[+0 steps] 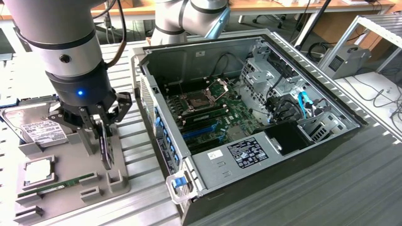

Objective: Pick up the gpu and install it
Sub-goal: 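Pick up the gpu and move the gpu toward the slot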

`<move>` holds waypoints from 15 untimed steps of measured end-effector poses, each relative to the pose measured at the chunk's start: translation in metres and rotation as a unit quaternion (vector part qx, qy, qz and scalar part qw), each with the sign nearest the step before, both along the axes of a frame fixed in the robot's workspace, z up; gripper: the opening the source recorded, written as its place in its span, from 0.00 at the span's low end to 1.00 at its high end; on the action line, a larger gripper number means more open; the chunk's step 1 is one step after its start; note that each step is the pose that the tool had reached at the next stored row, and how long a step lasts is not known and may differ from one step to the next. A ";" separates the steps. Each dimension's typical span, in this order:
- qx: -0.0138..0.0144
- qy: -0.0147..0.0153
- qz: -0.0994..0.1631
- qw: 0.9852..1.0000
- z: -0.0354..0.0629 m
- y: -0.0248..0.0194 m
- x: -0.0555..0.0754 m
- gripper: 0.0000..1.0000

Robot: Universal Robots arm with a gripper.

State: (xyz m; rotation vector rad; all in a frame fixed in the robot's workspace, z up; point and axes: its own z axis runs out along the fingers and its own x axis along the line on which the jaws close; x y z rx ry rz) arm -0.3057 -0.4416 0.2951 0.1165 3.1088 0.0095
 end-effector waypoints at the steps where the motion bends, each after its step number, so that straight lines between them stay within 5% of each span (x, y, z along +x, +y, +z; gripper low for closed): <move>1: 0.000 0.000 0.000 1.000 0.0003 0.0000 0.000 0.27; 15: 0.000 0.000 0.000 1.000 0.0052 0.0000 0.000 0.27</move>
